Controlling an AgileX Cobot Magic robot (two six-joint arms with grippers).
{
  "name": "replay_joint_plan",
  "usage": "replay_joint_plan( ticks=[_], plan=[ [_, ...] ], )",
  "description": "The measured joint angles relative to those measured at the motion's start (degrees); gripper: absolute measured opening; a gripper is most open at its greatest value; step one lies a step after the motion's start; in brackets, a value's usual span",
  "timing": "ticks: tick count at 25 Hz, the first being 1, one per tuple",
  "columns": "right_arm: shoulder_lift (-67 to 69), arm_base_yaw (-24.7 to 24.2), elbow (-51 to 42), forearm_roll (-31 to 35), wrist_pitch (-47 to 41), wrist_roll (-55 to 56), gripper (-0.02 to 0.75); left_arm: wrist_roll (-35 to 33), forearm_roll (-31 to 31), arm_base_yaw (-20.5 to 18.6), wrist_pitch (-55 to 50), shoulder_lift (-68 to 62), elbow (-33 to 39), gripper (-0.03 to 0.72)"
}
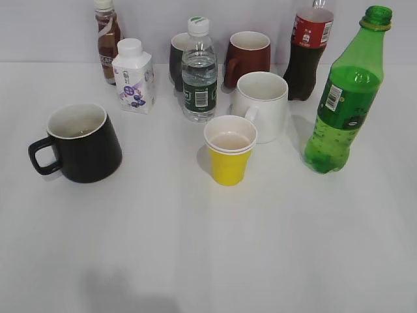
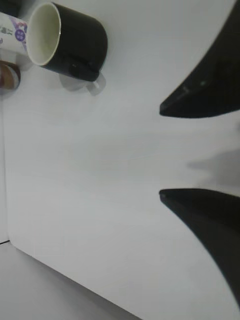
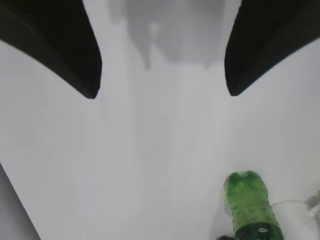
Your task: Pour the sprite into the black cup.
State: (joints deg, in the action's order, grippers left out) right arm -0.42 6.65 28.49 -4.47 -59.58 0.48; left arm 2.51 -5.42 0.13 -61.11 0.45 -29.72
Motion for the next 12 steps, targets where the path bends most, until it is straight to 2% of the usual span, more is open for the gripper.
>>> replay_joint_plan(
  ticks=[6,12],
  plan=[
    [-0.07,0.0,0.0,0.05,0.0,0.0,0.575,0.0,0.0,0.0,0.0,0.0,0.0,0.337],
    [-0.07,-0.19,0.0,0.05,0.0,0.0,0.575,0.0,0.0,0.0,0.0,0.0,0.0,0.281]
  ],
)
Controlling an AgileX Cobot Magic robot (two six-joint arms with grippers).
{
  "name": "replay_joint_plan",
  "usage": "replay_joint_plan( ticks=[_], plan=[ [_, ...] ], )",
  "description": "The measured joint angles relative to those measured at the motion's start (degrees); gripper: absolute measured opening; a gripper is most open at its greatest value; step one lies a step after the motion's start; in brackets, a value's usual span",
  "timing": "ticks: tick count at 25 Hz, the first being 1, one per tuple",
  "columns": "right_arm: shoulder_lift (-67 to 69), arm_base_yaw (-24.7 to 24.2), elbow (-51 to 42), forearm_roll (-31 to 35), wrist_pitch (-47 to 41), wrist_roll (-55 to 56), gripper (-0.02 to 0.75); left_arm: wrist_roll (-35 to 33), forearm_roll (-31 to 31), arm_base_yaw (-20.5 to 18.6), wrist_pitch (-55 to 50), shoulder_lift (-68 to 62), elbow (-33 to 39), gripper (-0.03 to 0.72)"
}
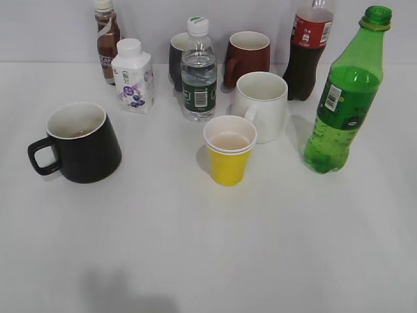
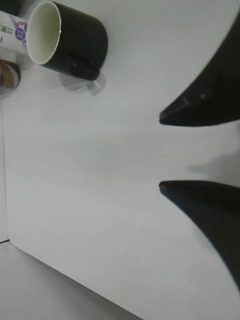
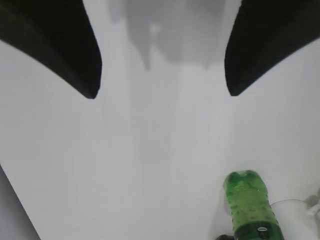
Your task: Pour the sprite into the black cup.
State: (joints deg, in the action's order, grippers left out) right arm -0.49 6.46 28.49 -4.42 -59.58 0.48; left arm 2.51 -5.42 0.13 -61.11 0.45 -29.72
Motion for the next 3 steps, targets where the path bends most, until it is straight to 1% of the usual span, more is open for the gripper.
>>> replay_joint_plan(
  ticks=[3],
  plan=[
    [0.0,0.0,0.0,0.0,0.0,0.0,0.575,0.0,0.0,0.0,0.0,0.0,0.0,0.253]
  ],
)
